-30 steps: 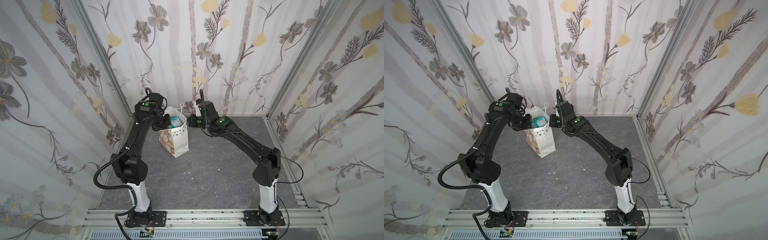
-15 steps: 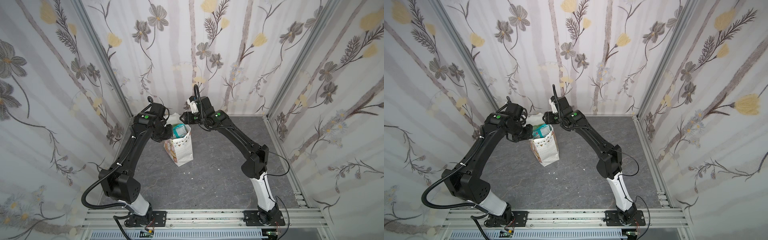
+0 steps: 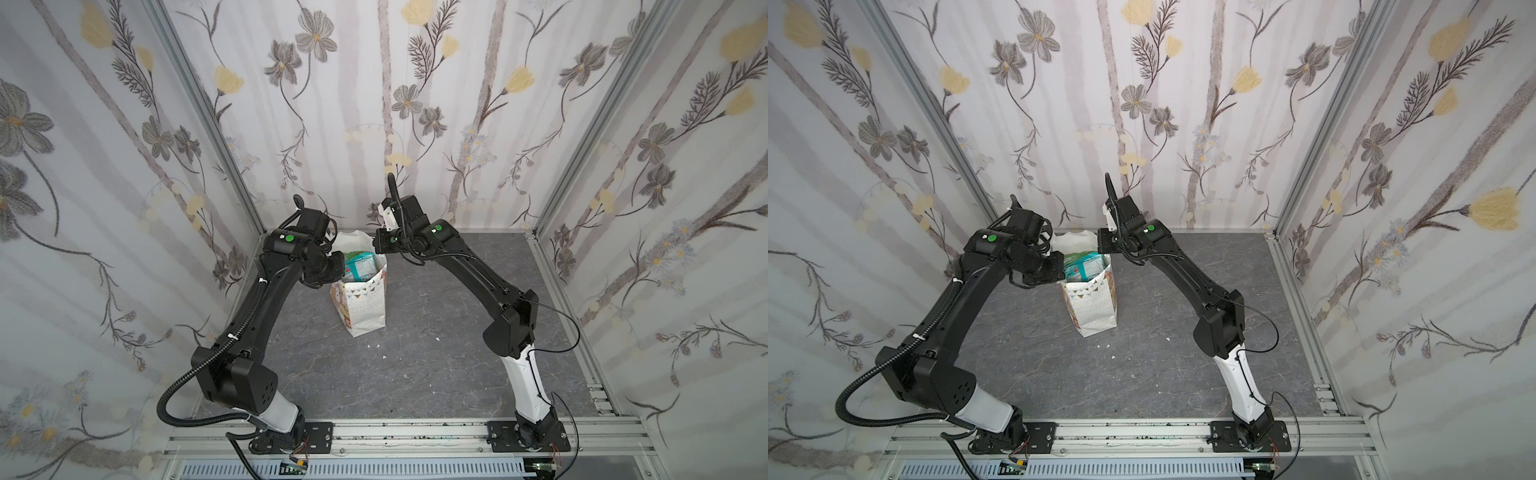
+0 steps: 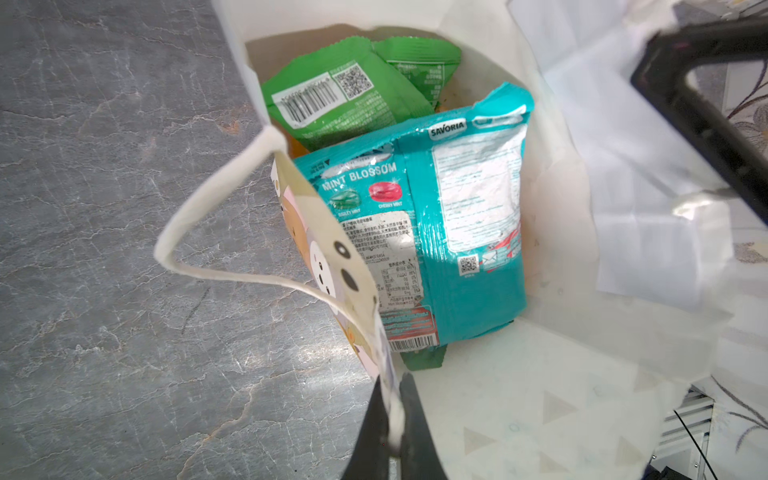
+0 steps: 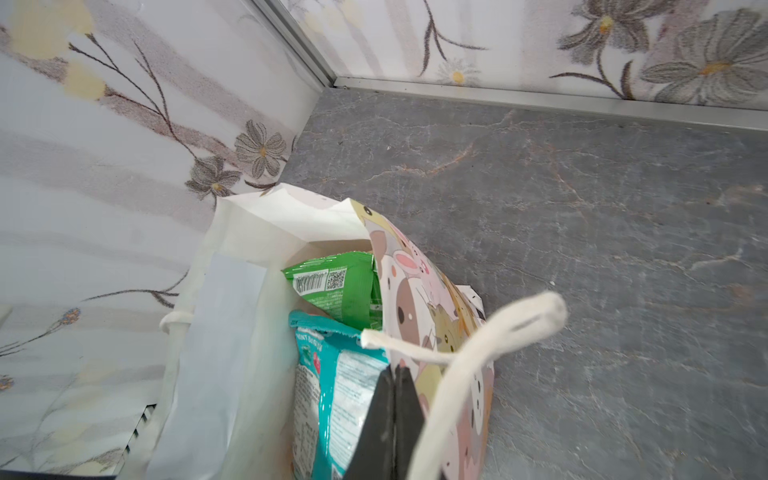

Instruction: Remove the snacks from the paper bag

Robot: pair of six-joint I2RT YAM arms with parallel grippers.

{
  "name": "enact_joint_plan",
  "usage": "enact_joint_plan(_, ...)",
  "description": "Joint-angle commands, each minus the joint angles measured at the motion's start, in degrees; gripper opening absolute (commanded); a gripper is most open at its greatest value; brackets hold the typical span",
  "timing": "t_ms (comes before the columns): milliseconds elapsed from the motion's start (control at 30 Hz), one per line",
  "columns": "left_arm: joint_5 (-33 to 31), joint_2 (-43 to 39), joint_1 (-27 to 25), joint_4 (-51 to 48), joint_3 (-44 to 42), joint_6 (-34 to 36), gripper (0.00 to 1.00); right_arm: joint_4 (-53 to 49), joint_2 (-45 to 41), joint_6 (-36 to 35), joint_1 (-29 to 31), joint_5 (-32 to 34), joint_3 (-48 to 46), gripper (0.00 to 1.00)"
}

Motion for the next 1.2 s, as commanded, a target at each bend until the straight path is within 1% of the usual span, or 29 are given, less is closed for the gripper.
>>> enact_joint_plan(0, 5.6, -1.9, -1.5, 4.2, -1.2, 0.0, 0.00, 1.3, -5.5, 0.3, -0.1, 4.5, -5.1, 0.00)
enact_joint_plan(100, 8.6, -2.9, -4.1, 6.3, -3.1, -0.9, 0.00, 3.9, -12.2, 0.4, -0.2, 6.3, -15.7, 0.00)
enact_joint_plan(233, 9.3, -3.4, -6.8, 6.8, -3.8, -2.0, 0.00, 9.0, -22.3, 1.8, -0.4, 7.7, -30.6, 0.00)
enact_joint_plan(300, 10.4, -3.9, -8.0, 7.0, -4.1, -2.8, 0.00, 10.6, -26.9, 2.7, -0.5, 8.2, -36.4, 0.00)
enact_joint_plan(400, 11.6, -4.7, -10.9, 7.0, -5.3, -4.4, 0.00, 12.6, -33.1, 4.0, -0.5, 8.6, -44.1, 0.00)
enact_joint_plan(500, 10.0, -4.7, -13.8, 5.7, -6.7, -5.0, 0.00, 14.7, -37.4, 5.3, -0.6, 8.4, -50.4, 0.00)
enact_joint_plan(567, 8.5, -4.7, -14.6, 5.2, -7.5, -5.4, 0.00, 16.0, -38.8, 6.0, -0.5, 7.3, -52.8, 0.00)
enact_joint_plan(600, 8.0, -4.9, -14.7, 5.4, -7.9, -5.8, 0.00, 16.8, -39.3, 6.4, -0.5, 6.3, -53.6, 0.01)
enact_joint_plan(633, 8.0, -5.3, -14.8, 5.8, -8.3, -6.1, 0.01, 17.5, -39.6, 6.8, -0.4, 5.7, -54.2, 0.07)
enact_joint_plan(667, 7.8, -5.6, -14.8, 6.0, -8.8, -6.3, 0.08, 18.0, -39.8, 6.9, -0.5, 5.5, -54.5, 0.12)
enact_joint_plan(733, 5.7, -6.1, -14.7, 5.9, -9.0, -6.1, 0.16, 18.4, -39.7, 6.9, -0.5, 5.7, -54.4, 0.18)
enact_joint_plan(833, 0.2, -6.6, -14.8, 4.7, -7.9, -4.9, 0.29, 18.2, -39.7, 6.5, -0.5, 5.8, -53.1, 0.30)
enact_joint_plan(900, -3.0, -6.7, -14.8, 3.6, -6.6, -3.8, 0.38, 18.1, -40.2, 6.4, -0.5, 6.5, -52.3, 0.39)
enact_joint_plan(933, -4.4, -7.0, -14.9, 3.1, -5.8, -3.2, 0.43, 18.1, -40.6, 6.3, -0.5, 6.9, -51.9, 0.42)
enact_joint_plan(1033, -6.5, -7.9, -14.8, 2.6, -3.3, -0.5, 0.51, 18.1, -41.9, 5.5, -0.5, 8.9, -51.1, 0.50)
enact_joint_plan(1100, -6.6, -8.4, -14.8, 2.6, -1.2, 1.3, 0.56, 18.6, -45.0, 4.8, -0.6, 10.3, -51.0, 0.55)
enact_joint_plan(1167, -7.5, -8.4, -14.8, 2.1, 1.8, 2.6, 0.58, 19.2, -47.0, 3.8, -0.6, 11.2, -50.9, 0.58)
